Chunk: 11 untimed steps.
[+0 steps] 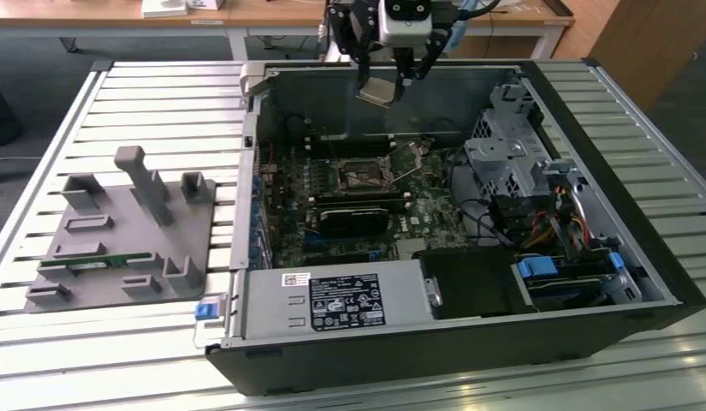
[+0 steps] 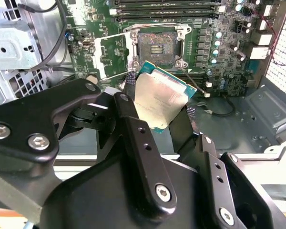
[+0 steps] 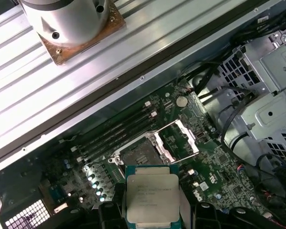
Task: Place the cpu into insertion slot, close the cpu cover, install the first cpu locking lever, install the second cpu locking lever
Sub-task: 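Place the cpu into insertion slot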
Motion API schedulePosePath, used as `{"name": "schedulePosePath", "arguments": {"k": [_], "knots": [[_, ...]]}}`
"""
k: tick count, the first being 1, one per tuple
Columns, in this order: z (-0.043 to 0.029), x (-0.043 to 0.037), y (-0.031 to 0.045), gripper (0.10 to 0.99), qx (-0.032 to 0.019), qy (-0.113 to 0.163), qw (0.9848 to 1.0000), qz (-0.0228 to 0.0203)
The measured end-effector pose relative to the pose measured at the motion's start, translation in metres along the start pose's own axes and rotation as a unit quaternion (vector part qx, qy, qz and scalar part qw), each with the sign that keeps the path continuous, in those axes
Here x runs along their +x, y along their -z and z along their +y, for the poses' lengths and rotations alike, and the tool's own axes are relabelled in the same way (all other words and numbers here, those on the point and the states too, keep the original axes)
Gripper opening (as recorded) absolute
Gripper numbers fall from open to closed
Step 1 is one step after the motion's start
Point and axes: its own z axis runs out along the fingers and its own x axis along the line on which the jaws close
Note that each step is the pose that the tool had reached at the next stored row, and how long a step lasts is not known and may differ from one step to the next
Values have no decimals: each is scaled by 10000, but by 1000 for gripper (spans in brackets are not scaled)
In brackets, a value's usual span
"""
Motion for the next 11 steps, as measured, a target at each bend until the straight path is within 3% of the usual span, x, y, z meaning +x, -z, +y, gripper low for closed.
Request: {"name": "schedulePosePath", "arguments": {"k": [11], "knots": [[-1, 0, -7, 533, -5, -258, 9997, -23]]}}
